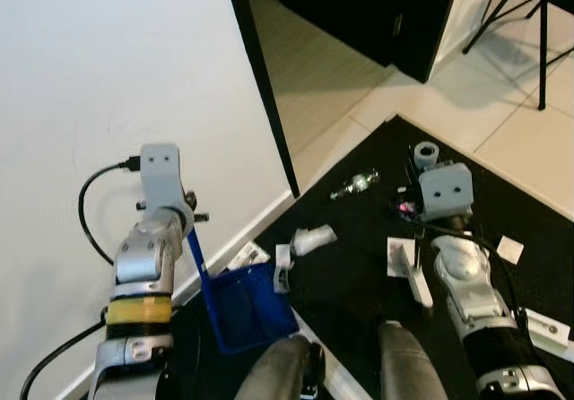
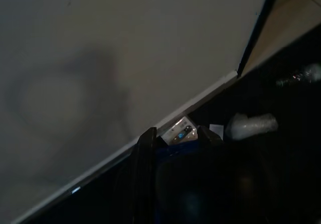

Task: Sweep floor

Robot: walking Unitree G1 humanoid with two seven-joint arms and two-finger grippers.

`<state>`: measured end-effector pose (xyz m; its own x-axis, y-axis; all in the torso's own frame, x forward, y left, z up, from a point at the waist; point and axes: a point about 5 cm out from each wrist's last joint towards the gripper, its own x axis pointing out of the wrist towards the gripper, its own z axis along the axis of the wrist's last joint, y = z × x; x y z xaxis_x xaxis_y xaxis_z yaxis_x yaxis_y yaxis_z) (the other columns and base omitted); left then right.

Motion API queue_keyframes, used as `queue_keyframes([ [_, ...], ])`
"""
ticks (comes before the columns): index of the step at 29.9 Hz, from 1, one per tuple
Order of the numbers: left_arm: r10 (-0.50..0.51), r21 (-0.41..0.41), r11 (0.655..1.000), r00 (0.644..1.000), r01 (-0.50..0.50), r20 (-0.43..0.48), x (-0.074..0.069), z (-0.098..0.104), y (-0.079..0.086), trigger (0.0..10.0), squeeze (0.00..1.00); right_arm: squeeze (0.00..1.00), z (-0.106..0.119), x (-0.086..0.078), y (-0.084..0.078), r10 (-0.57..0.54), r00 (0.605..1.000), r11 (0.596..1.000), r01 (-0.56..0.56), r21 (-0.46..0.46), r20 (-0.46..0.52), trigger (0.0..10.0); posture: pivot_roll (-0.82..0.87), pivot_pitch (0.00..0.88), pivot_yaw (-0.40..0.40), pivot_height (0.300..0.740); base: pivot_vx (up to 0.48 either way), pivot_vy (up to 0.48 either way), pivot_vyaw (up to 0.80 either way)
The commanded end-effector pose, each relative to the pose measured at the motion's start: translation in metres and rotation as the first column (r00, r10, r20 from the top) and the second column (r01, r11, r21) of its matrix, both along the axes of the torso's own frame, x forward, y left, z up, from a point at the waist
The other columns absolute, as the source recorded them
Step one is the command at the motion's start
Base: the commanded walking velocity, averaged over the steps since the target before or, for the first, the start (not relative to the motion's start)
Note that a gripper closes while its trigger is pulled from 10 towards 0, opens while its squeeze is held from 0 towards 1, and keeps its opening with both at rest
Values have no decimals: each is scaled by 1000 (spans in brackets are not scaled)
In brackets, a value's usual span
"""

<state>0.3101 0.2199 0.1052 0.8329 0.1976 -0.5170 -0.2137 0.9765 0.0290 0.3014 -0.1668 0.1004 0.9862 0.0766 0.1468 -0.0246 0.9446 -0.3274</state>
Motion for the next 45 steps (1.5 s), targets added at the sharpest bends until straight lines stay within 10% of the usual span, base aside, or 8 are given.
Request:
queue_keyframes([
  [1,-1,-86,996,1000,0,-20,0,-10,-6,10000,0,0,1,-1,1,9,1000,1000,-9,5,10,10000,-42,201,121,740,0,0,0],
  [32,-95,-317,936,976,154,194,31,8,-72,10000,0,0,1,-3,0,9,1000,1000,-9,4,10,10000,-71,200,117,740,0,0,0],
  [41,-264,-237,918,936,318,234,22,4,-98,10000,0,0,0,-2,0,12,1000,1000,-12,2,8,10000,-74,197,117,740,0,0,0],
  [45,-397,-203,852,847,483,353,16,22,-120,10000,0,0,0,-3,0,10,1000,1000,-10,0,8,10000,-76,193,119,740,0,0,0],
])
